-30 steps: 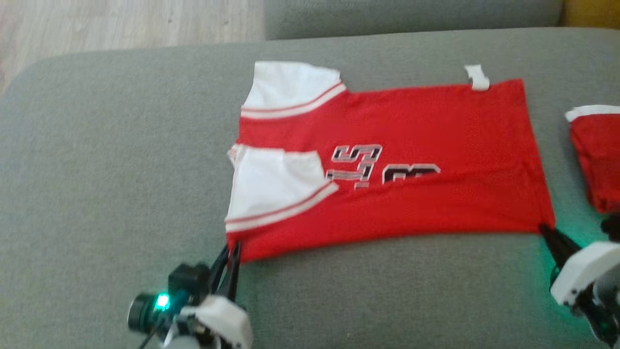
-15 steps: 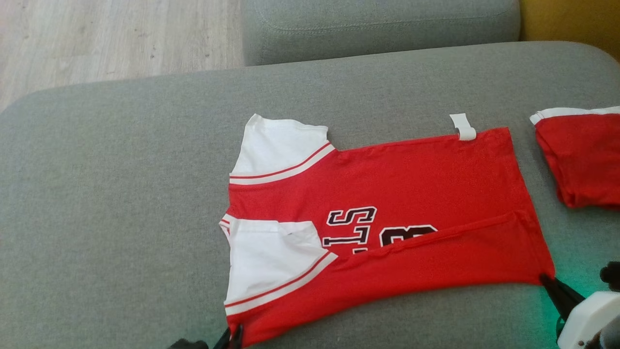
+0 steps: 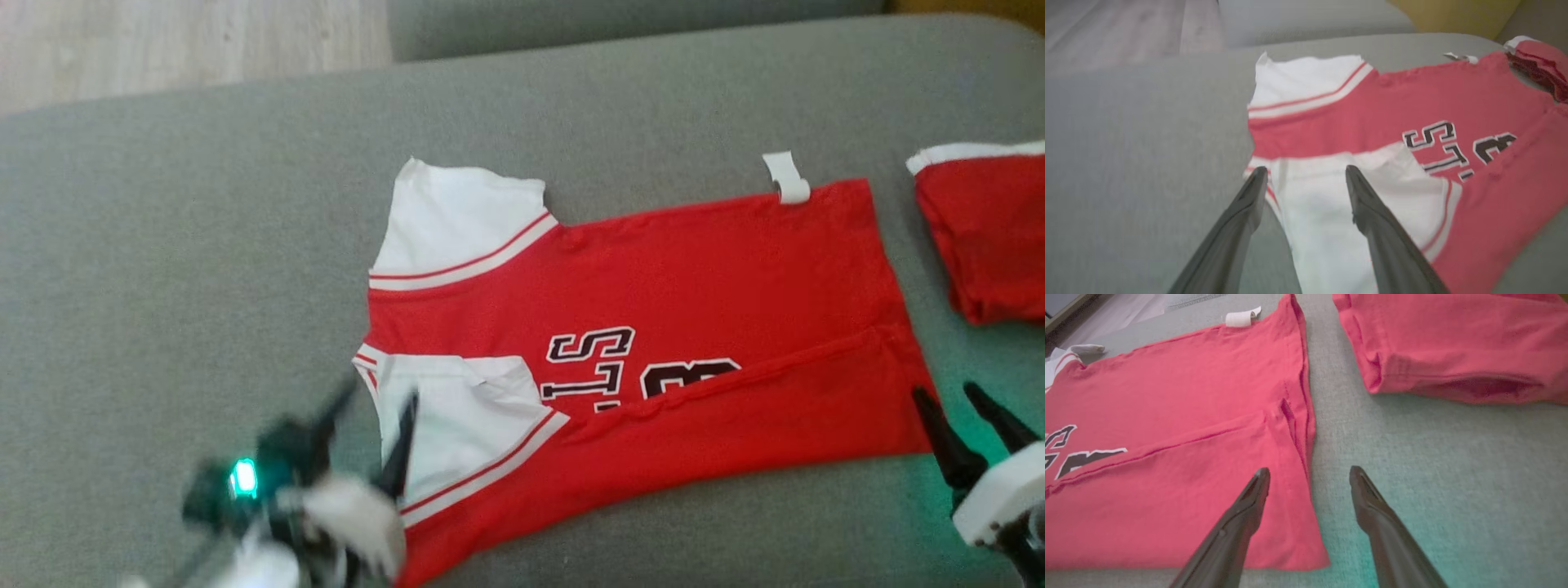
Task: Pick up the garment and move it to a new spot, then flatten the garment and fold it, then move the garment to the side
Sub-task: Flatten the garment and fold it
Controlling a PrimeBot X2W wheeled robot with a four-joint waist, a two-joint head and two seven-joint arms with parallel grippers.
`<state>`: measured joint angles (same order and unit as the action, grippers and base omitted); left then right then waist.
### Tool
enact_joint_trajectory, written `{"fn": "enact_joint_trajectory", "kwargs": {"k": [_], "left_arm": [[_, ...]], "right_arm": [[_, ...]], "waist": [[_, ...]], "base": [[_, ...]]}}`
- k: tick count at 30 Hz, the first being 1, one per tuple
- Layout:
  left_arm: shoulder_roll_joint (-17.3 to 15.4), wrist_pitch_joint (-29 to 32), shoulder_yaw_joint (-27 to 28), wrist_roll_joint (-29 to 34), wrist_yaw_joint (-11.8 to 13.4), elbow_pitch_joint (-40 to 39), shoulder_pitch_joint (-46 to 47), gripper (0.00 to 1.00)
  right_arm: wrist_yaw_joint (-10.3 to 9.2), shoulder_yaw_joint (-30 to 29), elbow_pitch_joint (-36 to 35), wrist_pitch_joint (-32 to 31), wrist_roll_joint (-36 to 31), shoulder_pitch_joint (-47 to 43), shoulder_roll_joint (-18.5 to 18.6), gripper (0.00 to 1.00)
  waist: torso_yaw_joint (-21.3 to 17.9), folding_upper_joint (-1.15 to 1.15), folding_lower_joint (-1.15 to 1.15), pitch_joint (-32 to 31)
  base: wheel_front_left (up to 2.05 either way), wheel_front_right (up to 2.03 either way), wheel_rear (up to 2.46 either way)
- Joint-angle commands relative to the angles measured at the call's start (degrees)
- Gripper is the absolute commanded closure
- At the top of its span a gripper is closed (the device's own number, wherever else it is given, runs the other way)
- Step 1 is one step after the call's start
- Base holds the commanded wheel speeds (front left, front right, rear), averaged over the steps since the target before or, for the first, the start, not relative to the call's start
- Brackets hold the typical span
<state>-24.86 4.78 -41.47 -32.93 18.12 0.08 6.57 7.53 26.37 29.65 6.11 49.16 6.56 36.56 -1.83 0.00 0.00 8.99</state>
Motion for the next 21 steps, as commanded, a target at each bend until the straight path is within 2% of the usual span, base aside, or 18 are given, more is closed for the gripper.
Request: {"fn": "enact_joint_trajectory", "kwargs": {"k": [1, 2, 6, 12, 13, 16, 21], "left_arm": [[-1.6, 0.7, 3.1, 1.0, -0.8, -2.1, 6.7, 0.0], [-2.0, 1.7, 3.4, 1.3, -1.9, -2.0, 9.9, 0.0], [-3.5, 6.8, 4.0, 1.2, -9.0, -0.2, 23.9, 0.0], [-5.3, 16.1, 4.5, -0.9, -17.6, 9.5, 39.9, 0.0], [-5.3, 16.1, 4.5, -0.9, -17.6, 9.5, 39.9, 0.0], [-6.6, 21.3, 3.8, -1.3, -20.4, 15.2, 45.0, 0.0], [-9.3, 28.3, 2.9, -1.8, -22.8, 23.3, 50.2, 0.0]], "right_arm": [[-0.04, -0.7, -2.2, 0.5, -1.1, 1.5, 1.6, 0.0], [-0.04, -1.3, -3.3, 0.3, -1.8, 1.9, 1.4, 0.0], [-0.04, -3.2, -7.6, -0.8, -4.4, 4.1, 0.7, 0.0], [-0.04, -4.9, -13.0, -2.4, -7.1, 6.1, -0.4, 0.0], [-0.04, -4.9, -13.0, -2.4, -7.1, 6.1, -0.4, 0.0], [-0.04, -5.2, -14.8, -3.0, -8.0, 6.6, -1.1, 0.0], [-0.04, -5.5, -16.2, -3.9, -8.7, 6.8, -2.8, 0.0]], "waist": [[-0.9, 0.0, 0.0, 2.7], [-1.1, 0.0, 0.0, 3.9], [-2.8, 0.0, 0.0, 8.9], [-6.0, 0.0, 0.0, 13.9], [-6.0, 0.0, 0.0, 13.9], [-8.1, 0.0, 0.0, 15.4], [-11.9, 0.0, 0.0, 16.7]], "base": [[0.0, 0.0, 0.0], [0.0, 0.0, 0.0], [0.0, 0.0, 0.0], [0.0, 0.0, 0.0], [0.0, 0.0, 0.0], [0.0, 0.0, 0.0], [0.0, 0.0, 0.0]]}}
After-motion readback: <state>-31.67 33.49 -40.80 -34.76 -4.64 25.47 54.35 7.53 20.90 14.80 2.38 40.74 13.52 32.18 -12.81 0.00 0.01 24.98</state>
